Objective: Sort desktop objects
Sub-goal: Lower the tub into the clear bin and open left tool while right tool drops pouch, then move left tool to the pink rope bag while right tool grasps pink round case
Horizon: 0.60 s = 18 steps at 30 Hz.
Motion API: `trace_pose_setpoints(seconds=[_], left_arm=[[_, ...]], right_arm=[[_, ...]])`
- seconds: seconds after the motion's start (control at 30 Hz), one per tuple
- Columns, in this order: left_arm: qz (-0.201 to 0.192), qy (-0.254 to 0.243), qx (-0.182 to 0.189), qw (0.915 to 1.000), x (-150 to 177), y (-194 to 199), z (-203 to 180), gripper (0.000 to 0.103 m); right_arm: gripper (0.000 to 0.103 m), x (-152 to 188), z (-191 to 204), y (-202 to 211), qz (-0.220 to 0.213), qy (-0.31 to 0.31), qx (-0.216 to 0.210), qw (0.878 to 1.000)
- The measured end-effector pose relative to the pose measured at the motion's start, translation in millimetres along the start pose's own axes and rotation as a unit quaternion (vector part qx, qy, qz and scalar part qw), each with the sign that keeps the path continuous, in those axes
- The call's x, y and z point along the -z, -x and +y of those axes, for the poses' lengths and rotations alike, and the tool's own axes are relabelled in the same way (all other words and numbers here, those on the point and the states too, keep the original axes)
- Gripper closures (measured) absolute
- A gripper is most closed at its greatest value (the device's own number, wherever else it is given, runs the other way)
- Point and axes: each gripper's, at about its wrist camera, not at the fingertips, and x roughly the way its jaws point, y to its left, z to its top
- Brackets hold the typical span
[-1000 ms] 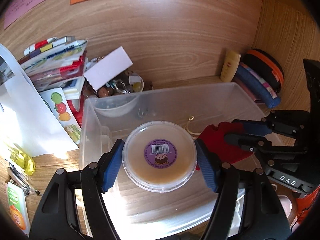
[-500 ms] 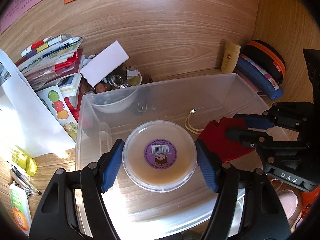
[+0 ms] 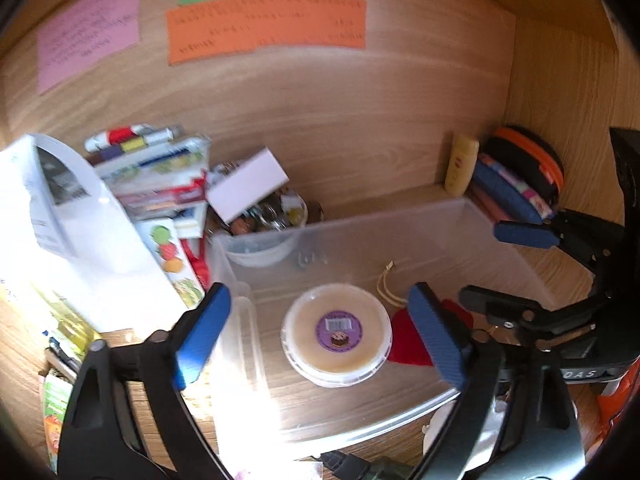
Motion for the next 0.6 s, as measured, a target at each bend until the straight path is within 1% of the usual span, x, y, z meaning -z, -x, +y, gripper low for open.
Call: trace_pose_setpoints(seconds=[0.1, 0.13, 0.2, 0.23, 0.33, 0.4, 0.5, 0.6], left_arm=[[-0.013, 0.001, -0.011, 0.9999, -2, 13, 2, 0.005], [-0.017, -0.001, -0.016, 0.9997, -2, 18, 3, 0.004], [-0.026, -0.009, -0.029, 0.9992, -1, 28, 3, 0.003], [-0.031, -0.014, -0.036, 0.9988, 0, 34, 2, 0.003], [-0.045, -0.019, -0.049, 0.9976, 5, 50, 3, 0.003], [-0.052, -0.012, -0.043, 0.9976, 9, 59, 7, 0.003], [-0.056, 0.003, -0.022, 0.9982, 15, 75, 14, 0.001], [-0.068, 0.008, -0.026, 0.9973, 22, 89, 13, 0.001]], right_arm=[[0.028, -5, -2, 16, -0.018, -0.006, 0.005, 1.000], [0.023, -6, -2, 22, -0.025, -0.007, 0.008, 1.000], [0.017, -6, -1, 35, -0.040, -0.012, 0.021, 0.999], [0.016, -5, 0, 43, -0.051, -0.013, 0.028, 0.998], [0.015, 0, -1, 61, -0.063, -0.013, 0.033, 0.997], [0.013, 5, -3, 69, -0.067, -0.019, 0.030, 0.997], [0.008, 15, -7, 84, -0.070, -0.033, 0.022, 0.997], [0.007, 27, -12, 97, -0.074, -0.048, 0.021, 0.996]])
